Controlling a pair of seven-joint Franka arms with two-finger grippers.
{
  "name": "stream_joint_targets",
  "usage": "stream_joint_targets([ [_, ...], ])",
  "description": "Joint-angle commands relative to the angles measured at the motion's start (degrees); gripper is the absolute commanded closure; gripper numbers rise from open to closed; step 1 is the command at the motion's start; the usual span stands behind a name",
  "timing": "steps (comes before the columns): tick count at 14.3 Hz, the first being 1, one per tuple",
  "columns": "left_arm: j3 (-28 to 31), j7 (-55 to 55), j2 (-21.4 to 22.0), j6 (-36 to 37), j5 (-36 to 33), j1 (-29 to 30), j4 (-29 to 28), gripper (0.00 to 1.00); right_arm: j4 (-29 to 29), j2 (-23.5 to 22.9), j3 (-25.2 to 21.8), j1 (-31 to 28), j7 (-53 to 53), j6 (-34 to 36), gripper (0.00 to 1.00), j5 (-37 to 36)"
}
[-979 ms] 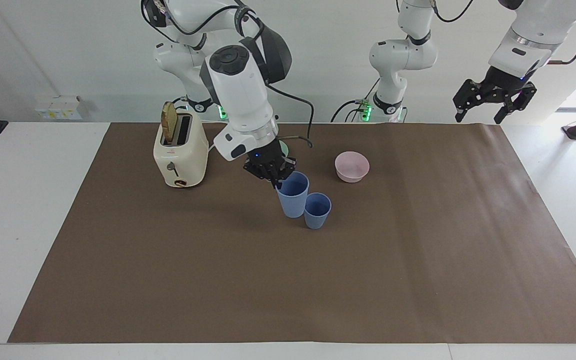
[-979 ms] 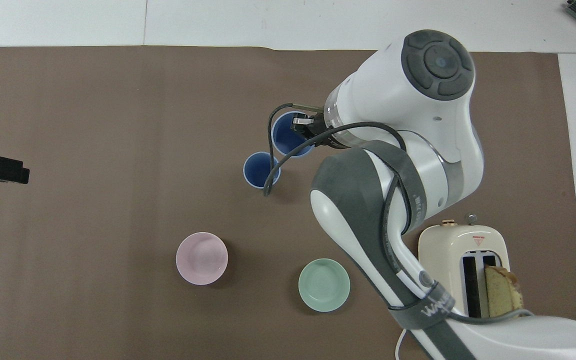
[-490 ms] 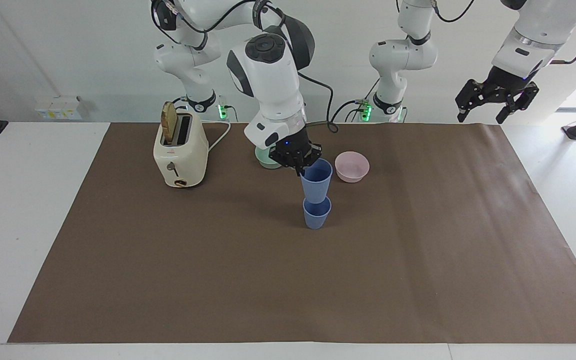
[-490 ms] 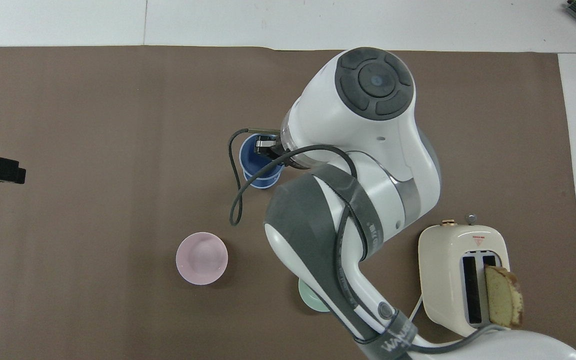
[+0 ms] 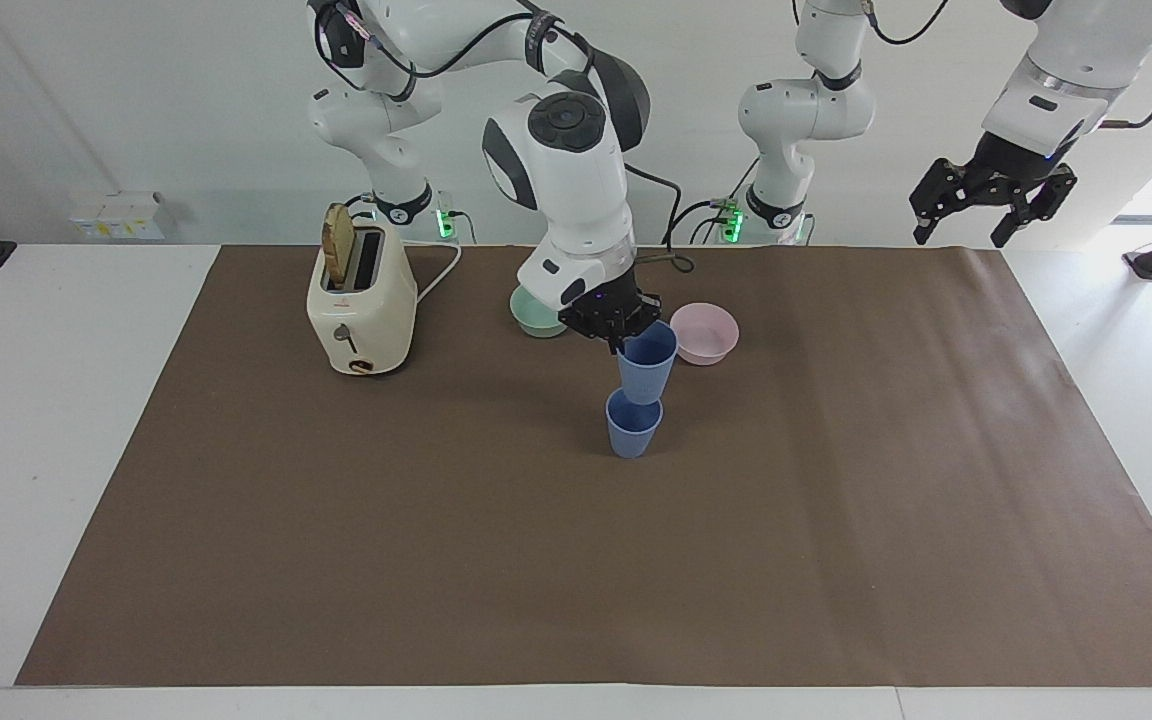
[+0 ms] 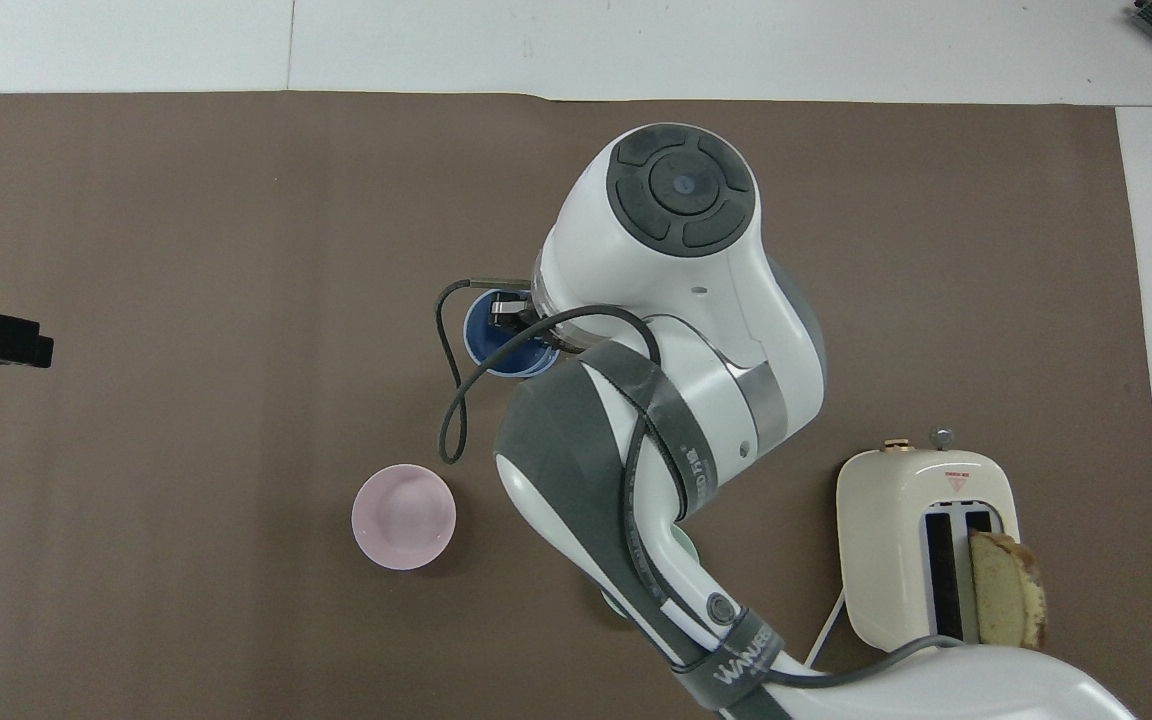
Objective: Stack blue cups with both arms
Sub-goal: 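Lower the held cup into the placed blue cup and open the right gripper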
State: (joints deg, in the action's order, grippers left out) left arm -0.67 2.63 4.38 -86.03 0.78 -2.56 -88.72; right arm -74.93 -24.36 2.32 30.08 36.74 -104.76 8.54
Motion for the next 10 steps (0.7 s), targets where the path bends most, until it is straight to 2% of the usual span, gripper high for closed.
stream_joint_targets([
  [1, 0.23, 0.45, 1.07, 0.17, 0.27, 0.1, -0.76, 0.0, -1.53, 0.11, 0.32, -0.99, 1.05, -2.2, 1.0, -0.72],
  [10, 0.23, 0.8, 0.99, 0.52, 0.1, -0.34, -0.41, 0.0, -5.76, -0.77, 0.32, -0.82, 0.7, -6.16, 1.0, -0.89],
])
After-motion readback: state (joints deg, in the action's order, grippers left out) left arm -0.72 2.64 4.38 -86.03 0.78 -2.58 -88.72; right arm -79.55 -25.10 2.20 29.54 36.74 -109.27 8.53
